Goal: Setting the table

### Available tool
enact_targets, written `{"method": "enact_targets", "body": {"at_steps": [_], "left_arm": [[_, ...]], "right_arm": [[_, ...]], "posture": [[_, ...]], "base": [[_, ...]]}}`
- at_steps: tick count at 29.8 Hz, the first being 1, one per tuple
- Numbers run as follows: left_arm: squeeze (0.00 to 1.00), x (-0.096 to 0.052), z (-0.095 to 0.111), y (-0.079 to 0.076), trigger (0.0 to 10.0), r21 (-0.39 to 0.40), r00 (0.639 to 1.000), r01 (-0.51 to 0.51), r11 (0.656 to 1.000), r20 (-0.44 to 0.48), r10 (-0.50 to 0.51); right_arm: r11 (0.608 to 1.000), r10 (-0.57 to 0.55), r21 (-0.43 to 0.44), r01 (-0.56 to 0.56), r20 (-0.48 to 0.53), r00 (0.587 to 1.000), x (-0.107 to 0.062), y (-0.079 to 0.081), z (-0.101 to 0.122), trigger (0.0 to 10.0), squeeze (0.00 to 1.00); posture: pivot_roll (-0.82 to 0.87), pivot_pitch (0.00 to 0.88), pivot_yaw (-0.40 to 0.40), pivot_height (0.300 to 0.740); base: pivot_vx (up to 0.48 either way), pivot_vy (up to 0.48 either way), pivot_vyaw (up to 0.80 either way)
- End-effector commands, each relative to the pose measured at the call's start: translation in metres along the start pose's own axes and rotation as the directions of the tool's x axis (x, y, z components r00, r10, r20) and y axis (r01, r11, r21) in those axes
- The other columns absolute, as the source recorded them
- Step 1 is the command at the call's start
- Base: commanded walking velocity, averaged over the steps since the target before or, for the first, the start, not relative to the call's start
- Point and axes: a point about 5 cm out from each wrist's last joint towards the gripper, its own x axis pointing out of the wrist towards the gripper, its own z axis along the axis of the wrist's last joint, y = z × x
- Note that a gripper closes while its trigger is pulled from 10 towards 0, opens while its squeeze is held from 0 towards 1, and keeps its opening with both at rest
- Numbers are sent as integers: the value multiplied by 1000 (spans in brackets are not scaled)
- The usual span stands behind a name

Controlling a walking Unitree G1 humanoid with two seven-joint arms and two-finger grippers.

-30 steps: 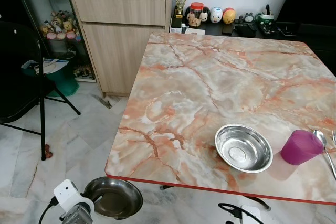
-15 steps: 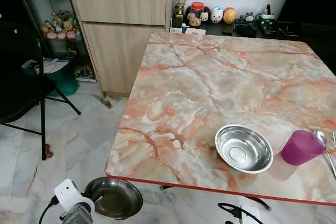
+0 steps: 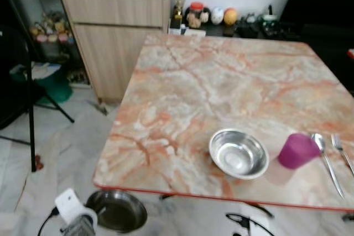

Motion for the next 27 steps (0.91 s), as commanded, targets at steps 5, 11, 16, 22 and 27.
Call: {"method": "enact_targets", "body": {"at_steps": [5, 11, 16, 22, 27], "left_arm": [[0, -1, -7, -5, 10000, 16, 1000, 14, 1000, -24, -14], [0, -1, -7, -5, 10000, 17, 1000, 13, 1000, -24, -13], [0, -1, -7, -5, 10000, 16, 1000, 13, 1000, -25, -12], [0, -1, -8, -9, 10000, 15, 1000, 21, 1000, -22, -21], [0, -1, -8, -10, 10000, 14, 999, 23, 1000, -24, -22]], "right_arm": [[1000, -17, -1, 17, -7, 1000, -1, -6, -2, 10000, 0], [1000, -19, 8, 19, -11, 1000, -1, -6, -3, 10000, 0], [1000, -21, 12, 21, -13, 1000, -1, -6, -3, 10000, 0], [1000, -23, 15, 23, -7, 1000, -1, -7, -2, 10000, 0], [1000, -17, 13, 17, -5, 1000, -1, -6, -2, 10000, 0]], "posture": [[36, 0, -47, 740], [34, 0, -46, 740], [32, 0, -45, 740], [30, 0, -45, 740], [28, 0, -44, 740]], "base": [[0, -354, 0], [0, -355, 0], [0, -353, 0], [0, -354, 0], [0, -355, 0]]}}
